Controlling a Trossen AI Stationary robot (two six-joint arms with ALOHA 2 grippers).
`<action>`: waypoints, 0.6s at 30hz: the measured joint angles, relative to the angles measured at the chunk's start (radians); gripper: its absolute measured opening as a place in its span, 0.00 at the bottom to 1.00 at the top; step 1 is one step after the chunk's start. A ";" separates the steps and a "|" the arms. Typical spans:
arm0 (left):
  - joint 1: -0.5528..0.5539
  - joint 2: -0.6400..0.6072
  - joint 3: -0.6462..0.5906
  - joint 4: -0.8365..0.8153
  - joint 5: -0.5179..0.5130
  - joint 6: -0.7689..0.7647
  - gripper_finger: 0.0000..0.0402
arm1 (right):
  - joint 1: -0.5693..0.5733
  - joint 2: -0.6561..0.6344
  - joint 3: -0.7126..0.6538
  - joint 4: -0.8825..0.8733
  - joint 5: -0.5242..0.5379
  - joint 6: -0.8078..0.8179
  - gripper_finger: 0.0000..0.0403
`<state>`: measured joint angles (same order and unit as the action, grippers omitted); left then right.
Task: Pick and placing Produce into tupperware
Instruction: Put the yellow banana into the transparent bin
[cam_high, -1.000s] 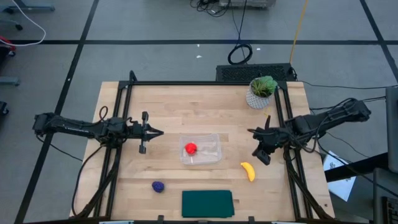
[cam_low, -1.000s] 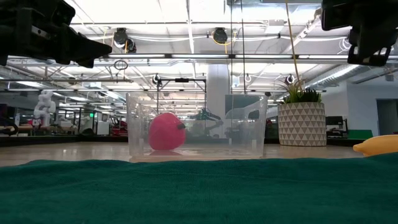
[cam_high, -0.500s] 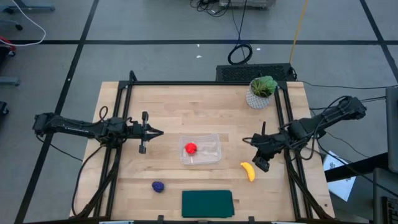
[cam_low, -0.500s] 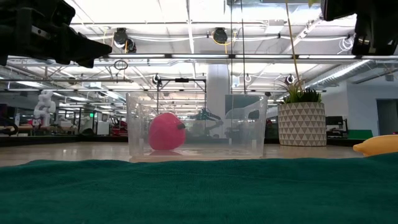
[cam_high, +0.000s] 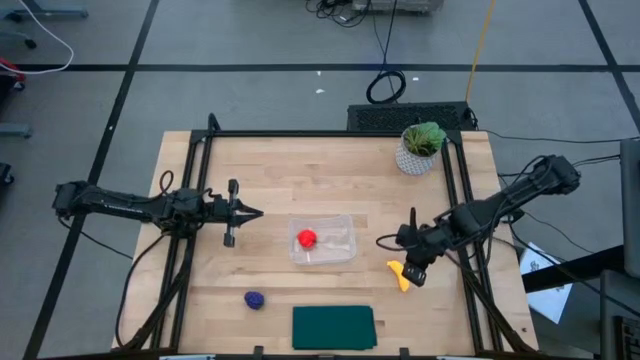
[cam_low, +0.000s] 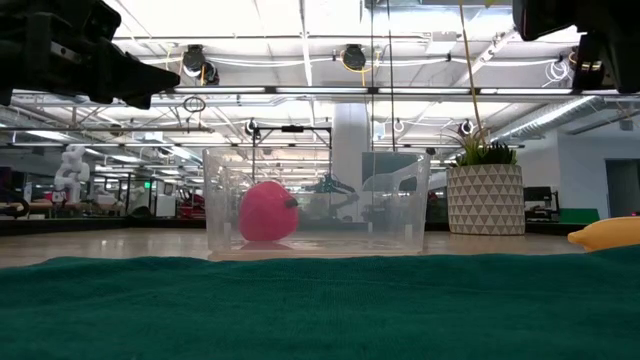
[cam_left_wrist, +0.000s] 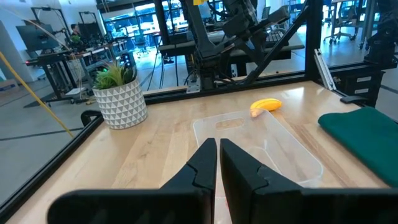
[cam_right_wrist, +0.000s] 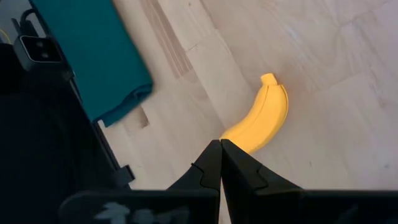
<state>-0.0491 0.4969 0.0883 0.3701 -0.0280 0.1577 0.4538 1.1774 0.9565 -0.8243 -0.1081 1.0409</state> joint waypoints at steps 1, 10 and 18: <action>0.000 0.000 0.000 0.000 0.000 0.002 0.06 | 0.000 0.000 0.000 -0.001 0.000 0.007 0.00; 0.000 0.000 0.000 0.000 0.000 0.005 0.06 | 0.000 0.000 0.000 -0.045 0.008 0.037 0.00; 0.000 0.000 0.000 -0.001 0.000 0.043 0.06 | 0.000 0.000 0.000 -0.041 0.001 0.088 0.00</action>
<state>-0.0494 0.4969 0.0883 0.3692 -0.0277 0.2011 0.4534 1.1770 0.9565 -0.8650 -0.1074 1.1290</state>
